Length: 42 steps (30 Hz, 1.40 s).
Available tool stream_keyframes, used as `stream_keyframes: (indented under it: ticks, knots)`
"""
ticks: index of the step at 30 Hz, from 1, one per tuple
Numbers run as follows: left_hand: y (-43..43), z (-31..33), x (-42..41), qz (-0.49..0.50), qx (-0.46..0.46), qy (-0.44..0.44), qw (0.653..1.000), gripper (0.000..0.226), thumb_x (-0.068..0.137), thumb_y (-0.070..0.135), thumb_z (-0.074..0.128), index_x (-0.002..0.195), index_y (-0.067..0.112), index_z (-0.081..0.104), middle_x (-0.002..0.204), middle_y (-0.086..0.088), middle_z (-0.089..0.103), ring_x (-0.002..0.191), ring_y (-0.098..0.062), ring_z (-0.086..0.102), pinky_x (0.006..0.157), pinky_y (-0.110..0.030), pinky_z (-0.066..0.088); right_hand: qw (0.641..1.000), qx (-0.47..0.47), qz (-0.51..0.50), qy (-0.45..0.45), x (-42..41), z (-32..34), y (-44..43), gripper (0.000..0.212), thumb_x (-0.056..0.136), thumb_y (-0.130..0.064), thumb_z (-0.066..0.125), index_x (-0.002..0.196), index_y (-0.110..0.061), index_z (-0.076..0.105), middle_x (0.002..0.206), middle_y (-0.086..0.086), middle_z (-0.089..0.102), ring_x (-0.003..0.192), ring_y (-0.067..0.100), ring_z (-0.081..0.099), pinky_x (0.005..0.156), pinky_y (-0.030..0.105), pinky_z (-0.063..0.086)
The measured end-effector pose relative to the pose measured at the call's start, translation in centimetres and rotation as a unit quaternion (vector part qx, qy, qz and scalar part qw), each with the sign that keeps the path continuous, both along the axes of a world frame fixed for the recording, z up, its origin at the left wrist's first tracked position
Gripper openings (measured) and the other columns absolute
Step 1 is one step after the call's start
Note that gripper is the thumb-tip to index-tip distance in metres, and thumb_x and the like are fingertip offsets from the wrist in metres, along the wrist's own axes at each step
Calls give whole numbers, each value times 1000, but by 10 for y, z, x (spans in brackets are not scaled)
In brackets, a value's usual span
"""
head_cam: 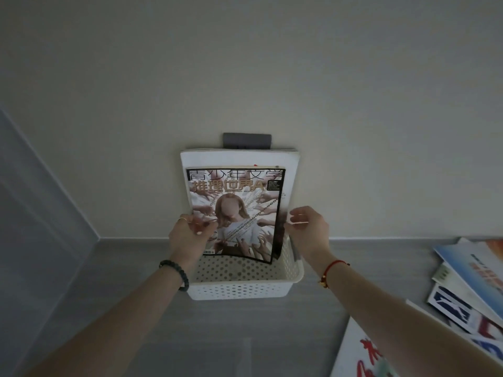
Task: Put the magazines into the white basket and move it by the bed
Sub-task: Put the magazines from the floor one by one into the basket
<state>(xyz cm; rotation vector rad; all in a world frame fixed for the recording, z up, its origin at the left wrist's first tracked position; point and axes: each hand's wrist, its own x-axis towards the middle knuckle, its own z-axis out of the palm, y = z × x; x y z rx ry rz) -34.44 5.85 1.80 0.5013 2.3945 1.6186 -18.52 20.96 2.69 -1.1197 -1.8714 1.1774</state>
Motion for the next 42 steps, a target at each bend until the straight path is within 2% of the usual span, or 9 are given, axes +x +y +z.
stream_keyframes:
  ticks: [3, 6, 12, 16, 19, 26, 35, 38, 42]
  knots:
    - [4, 10, 28, -81, -16, 6, 997, 22, 74, 32, 70, 80, 19, 53, 79, 8, 59, 77, -9, 57, 63, -22, 45, 1000, 8, 4, -13, 29, 8, 5, 21, 75, -3, 65, 88, -18, 58, 79, -2, 60, 63, 3, 56, 46, 5, 41]
    - [15, 29, 63, -185, -25, -32, 982, 24, 79, 34, 64, 95, 19, 53, 88, 4, 61, 85, -15, 62, 74, -33, 52, 1000, 18, 0, -4, 68, 19, 13, 22, 76, -4, 64, 89, -19, 57, 82, 0, 61, 66, 5, 57, 46, 5, 41]
    - [50, 49, 140, -296, -46, -48, 953, 26, 84, 30, 59, 105, 18, 50, 92, 1, 61, 82, -17, 64, 73, -33, 53, 999, 21, -45, -15, 172, 30, 44, 24, 75, -6, 65, 91, -21, 58, 82, -5, 62, 70, 4, 59, 54, 10, 41]
    - [80, 43, 190, -316, -33, -69, 946, 24, 85, 27, 58, 105, 16, 53, 84, 3, 57, 68, -10, 59, 62, -26, 47, 994, 9, -102, -31, 255, 27, 78, 27, 73, -1, 64, 92, -20, 58, 87, 3, 65, 74, 13, 60, 67, 22, 47]
    - [103, 34, 224, -329, -35, -71, 941, 18, 86, 28, 56, 102, 19, 52, 89, 2, 59, 69, -10, 61, 61, -26, 46, 989, 8, -135, -65, 316, 19, 103, 28, 73, -3, 68, 95, -16, 57, 93, 7, 66, 77, 15, 61, 69, 23, 48]
    - [142, 0, 283, -352, -58, -88, 930, 18, 85, 33, 55, 103, 29, 51, 98, 5, 57, 80, -9, 63, 65, -23, 49, 976, -15, -132, -171, 408, -21, 139, 52, 71, -8, 73, 116, -15, 48, 122, 11, 55, 112, 24, 50, 91, 36, 44]
    - [160, -40, 318, -351, -91, -116, 925, 16, 83, 38, 53, 99, 37, 49, 103, 5, 57, 83, -9, 63, 62, -16, 48, 942, -4, 0, -334, 410, -85, 175, 96, 65, -50, 71, 139, -19, 19, 150, 5, 23, 138, 25, 20, 110, 48, 25]
    - [161, -49, 320, -344, -98, -127, 925, 18, 82, 41, 53, 100, 38, 49, 107, 4, 56, 86, -11, 63, 66, -19, 50, 920, 28, 13, -390, 406, -101, 184, 90, 73, -55, 60, 141, -18, 15, 153, 5, 15, 141, 25, 10, 112, 48, 17]
    - [158, -61, 323, -333, -107, -138, 927, 21, 80, 43, 54, 100, 39, 50, 103, 10, 57, 88, -11, 64, 70, -24, 52, 890, 122, 19, -439, 408, -112, 185, 69, 82, -58, 43, 137, -18, 29, 148, 3, 29, 137, 22, 25, 111, 41, 27]
